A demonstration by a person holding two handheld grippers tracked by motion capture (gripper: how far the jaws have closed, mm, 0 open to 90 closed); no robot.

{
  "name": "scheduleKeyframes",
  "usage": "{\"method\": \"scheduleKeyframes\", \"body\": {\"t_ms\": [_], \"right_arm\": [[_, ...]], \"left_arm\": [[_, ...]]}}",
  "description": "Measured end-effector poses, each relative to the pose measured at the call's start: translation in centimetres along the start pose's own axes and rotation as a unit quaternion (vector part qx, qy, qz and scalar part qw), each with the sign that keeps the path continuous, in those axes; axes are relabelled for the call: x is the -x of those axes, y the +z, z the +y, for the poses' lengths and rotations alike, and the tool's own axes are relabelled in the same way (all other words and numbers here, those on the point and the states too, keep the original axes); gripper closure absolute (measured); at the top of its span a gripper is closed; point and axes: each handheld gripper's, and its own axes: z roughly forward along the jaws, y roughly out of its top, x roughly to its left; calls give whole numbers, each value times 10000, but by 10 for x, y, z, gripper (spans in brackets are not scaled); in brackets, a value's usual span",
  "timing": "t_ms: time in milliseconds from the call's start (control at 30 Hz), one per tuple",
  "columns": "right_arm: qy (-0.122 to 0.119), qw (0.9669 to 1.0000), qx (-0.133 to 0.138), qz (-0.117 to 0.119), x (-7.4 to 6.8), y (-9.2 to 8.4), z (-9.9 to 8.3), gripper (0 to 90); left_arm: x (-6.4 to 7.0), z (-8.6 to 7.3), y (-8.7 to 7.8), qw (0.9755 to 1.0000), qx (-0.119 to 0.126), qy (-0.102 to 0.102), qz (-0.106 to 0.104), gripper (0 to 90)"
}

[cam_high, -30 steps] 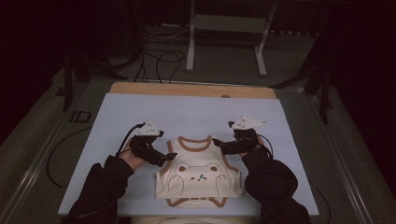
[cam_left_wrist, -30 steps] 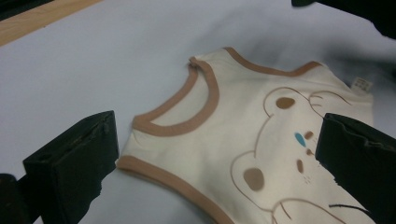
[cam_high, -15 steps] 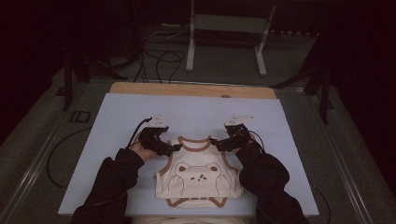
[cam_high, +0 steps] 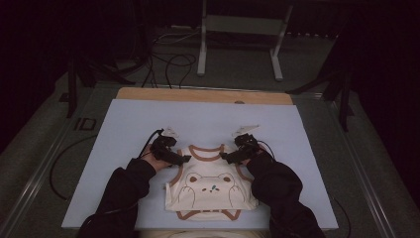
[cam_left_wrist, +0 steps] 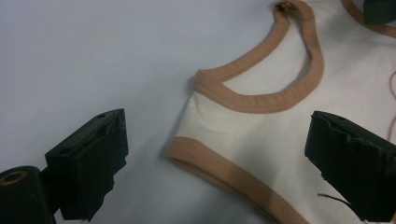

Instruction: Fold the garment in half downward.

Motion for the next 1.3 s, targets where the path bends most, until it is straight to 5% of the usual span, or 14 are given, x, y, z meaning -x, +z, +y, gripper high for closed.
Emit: {"method": "scheduleKeyframes", "body": {"t_ms": [200, 467, 700, 1100, 1300], "right_arm": [[28, 9998, -176, 20, 3, 2, -5, 105], [214, 9993, -290, -61, 9, 4, -9, 258], [-82, 9989, -444, -121, 5, 7, -9, 398], [-156, 9984, -537, 1, 0, 4, -7, 650], [-128, 9985, -527, 59, -3, 4, -7, 802]], "left_arm": [[2, -1, 3, 9998, -105, 134, -64, 166], [5, 0, 6, 9993, -265, 255, -30, 357], [11, 1, 6, 9976, -306, 554, 284, 525], [15, 2, 8, 9982, -303, 480, 170, 788], [15, 3, 8, 9987, -343, 358, 155, 844]]}}
